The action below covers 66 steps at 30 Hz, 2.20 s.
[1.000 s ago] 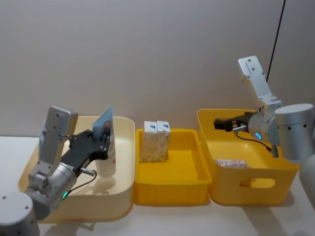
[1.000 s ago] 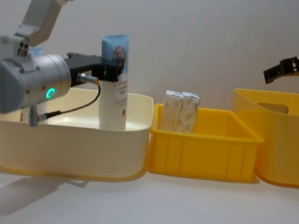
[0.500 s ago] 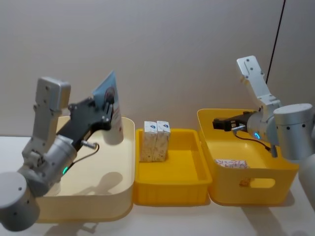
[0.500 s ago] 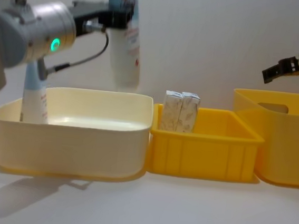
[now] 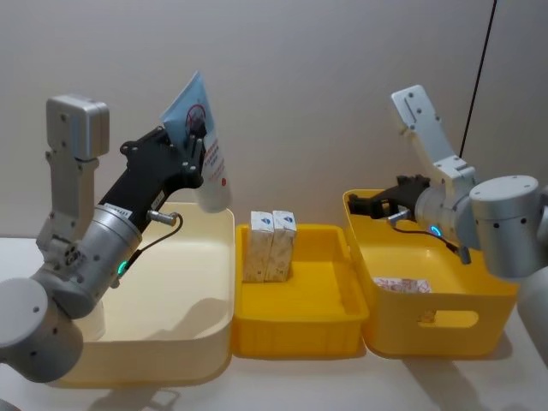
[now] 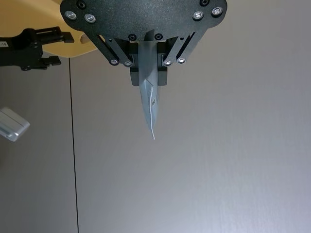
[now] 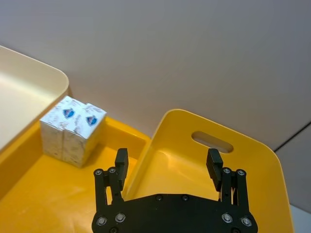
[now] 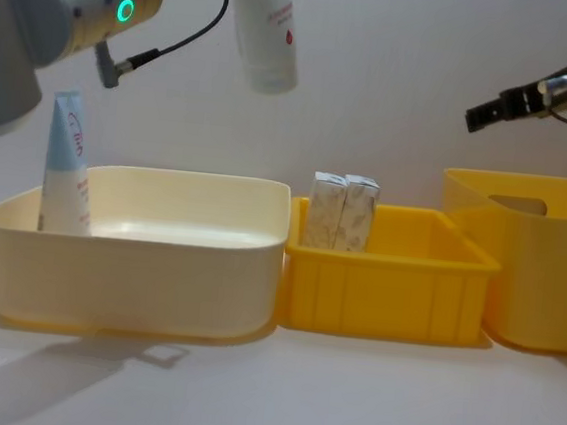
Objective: Bimanual collaborative sorting of washing and personal care products
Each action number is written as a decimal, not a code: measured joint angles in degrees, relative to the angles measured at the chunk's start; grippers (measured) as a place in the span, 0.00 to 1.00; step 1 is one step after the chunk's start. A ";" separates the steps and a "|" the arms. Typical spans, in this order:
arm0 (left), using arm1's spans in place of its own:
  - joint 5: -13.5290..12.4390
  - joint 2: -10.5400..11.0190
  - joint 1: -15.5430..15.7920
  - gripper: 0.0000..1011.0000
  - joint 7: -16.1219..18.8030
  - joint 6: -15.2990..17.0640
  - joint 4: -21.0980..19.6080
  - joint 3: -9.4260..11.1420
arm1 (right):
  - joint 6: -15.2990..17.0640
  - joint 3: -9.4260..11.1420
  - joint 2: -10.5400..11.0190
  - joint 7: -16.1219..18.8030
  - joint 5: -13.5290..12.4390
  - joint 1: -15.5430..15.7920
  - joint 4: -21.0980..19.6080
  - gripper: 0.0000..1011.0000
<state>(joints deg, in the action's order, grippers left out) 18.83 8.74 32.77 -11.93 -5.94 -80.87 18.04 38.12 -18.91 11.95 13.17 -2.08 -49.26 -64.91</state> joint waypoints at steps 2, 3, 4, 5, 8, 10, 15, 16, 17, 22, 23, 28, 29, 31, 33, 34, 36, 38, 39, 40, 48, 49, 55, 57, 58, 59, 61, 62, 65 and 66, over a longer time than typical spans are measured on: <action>0.03 -0.39 -0.21 0.19 0.37 -0.02 -0.40 -0.17 | -0.91 -0.46 0.27 1.35 -0.04 0.03 -0.40 0.99; 0.02 -0.51 -0.28 0.19 0.49 -0.02 -0.52 -0.21 | -1.17 -0.60 0.35 1.75 -0.07 0.04 -0.53 0.99; 0.03 -0.67 -0.36 0.19 0.68 -0.02 -0.68 -0.28 | -1.84 -0.87 0.52 2.76 -0.12 0.05 -0.79 0.99; 0.03 -0.87 -0.51 0.19 0.87 -0.02 -0.87 -0.35 | -2.11 -1.05 0.62 3.22 -0.17 0.07 -0.96 0.99; -0.01 -1.36 -0.78 0.19 1.27 -0.02 -1.34 -0.49 | -3.28 -1.53 0.96 5.15 -0.44 0.08 -1.48 0.99; -0.07 -1.68 -0.99 0.19 1.57 0.03 -1.68 -0.58 | -3.87 -1.83 1.15 6.08 -0.61 0.08 -1.76 0.99; -0.32 -2.13 -1.34 0.19 2.00 0.21 -2.24 -0.72 | -5.93 -2.85 1.76 9.55 -1.34 0.04 -2.50 0.99; -0.39 -2.21 -1.41 0.19 2.05 0.27 -2.37 -0.75 | -6.62 -3.12 1.92 10.63 -1.60 0.00 -2.67 0.99; -0.50 -2.34 -1.54 0.19 2.19 0.36 -2.56 -0.79 | -6.62 -3.12 1.92 10.63 -1.60 0.00 -2.67 0.99; -0.91 -2.69 -1.94 0.19 2.64 0.65 -3.14 -0.95 | -8.91 -4.21 2.51 13.83 -2.23 -0.51 -2.54 0.99; -0.99 -2.77 -2.02 0.19 2.72 0.69 -3.27 -0.99 | -9.15 -4.39 2.57 14.23 -2.24 -0.58 -2.43 0.99; -1.50 -3.15 -2.49 0.19 3.29 0.99 -3.92 -1.20 | -10.09 -5.90 2.81 15.58 -1.91 -1.12 -1.88 0.99; -1.57 -3.19 -2.56 0.19 3.37 1.03 -3.96 -1.23 | -10.17 -6.24 2.87 15.78 -1.81 -1.25 -1.75 0.99; -1.81 -3.34 -2.73 0.19 3.58 1.20 -4.18 -1.30 | -10.53 -7.00 2.93 16.36 -1.58 -1.54 -1.48 0.99; -1.94 -3.45 -2.83 0.19 3.70 1.27 -4.27 -1.34 | -10.81 -7.45 2.98 16.96 -1.47 -1.74 -1.27 0.99; -2.08 -3.55 -2.89 0.19 3.81 1.33 -4.35 -1.39 | -10.89 -7.69 3.02 17.13 -1.44 -1.84 -1.16 0.99; -2.30 -3.68 -2.98 0.19 3.92 1.44 -4.39 -1.43 | -11.32 -8.37 3.10 18.09 -1.37 -2.20 -0.76 0.99; -2.42 -3.80 -3.00 0.19 3.97 1.49 -4.39 -1.45 | -11.79 -9.08 3.20 19.29 -1.34 -2.58 -0.39 0.99; -2.55 -3.91 -3.02 0.19 4.01 1.53 -4.39 -1.47 | -11.94 -9.38 3.25 19.69 -1.34 -2.75 -0.23 0.99; -2.60 -3.96 -3.02 0.19 4.03 1.55 -4.40 -1.48 | -12.23 -9.83 3.31 20.50 -1.34 -3.04 0.03 0.99; -3.24 -4.45 -3.02 0.19 4.14 1.67 -4.19 -1.64 | -13.91 -12.02 3.65 25.36 -1.79 -4.76 1.53 0.99; -3.36 -4.54 -3.01 0.19 4.15 1.70 -4.15 -1.67 | -14.17 -12.29 3.67 26.17 -1.92 -5.02 1.74 0.99; -3.74 -4.80 -3.01 0.19 4.19 1.85 -4.08 -1.83 | -16.03 -13.79 3.81 30.43 -2.69 -6.69 2.95 0.99; -3.87 -4.90 -3.05 0.19 4.20 1.93 -4.06 -1.92 | -16.84 -14.24 3.83 31.95 -3.06 -7.30 3.35 0.99; -3.97 -4.98 -3.10 0.19 4.21 1.99 -4.04 -1.97 | -17.34 -14.44 3.83 32.80 -3.31 -7.60 3.47 0.99; -3.97 -4.98 -3.10 0.19 4.21 1.99 -4.04 -1.97 | -17.34 -14.44 3.83 32.80 -3.31 -7.60 3.47 0.99; -4.08 -5.07 -3.15 0.19 4.21 2.06 -4.00 -2.06 | -17.88 -14.70 3.83 33.65 -3.60 -7.98 3.54 0.99; -4.16 -5.15 -3.17 0.19 4.21 2.11 -3.98 -2.11 | -18.06 -14.76 3.83 33.88 -3.69 -8.09 3.54 0.99; -4.30 -5.31 -3.19 0.19 4.18 2.18 -3.89 -2.22 | -18.70 -15.02 3.80 34.67 -4.00 -8.44 3.54 0.99; -4.34 -5.36 -3.19 0.19 4.17 2.20 -3.86 -2.25 | -19.03 -15.12 3.80 34.88 -4.12 -8.59 3.55 0.99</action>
<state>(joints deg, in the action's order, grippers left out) 14.49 3.38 29.58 -7.76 -3.74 -84.74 15.79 19.09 -34.03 15.74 48.06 -6.20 -57.85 -61.37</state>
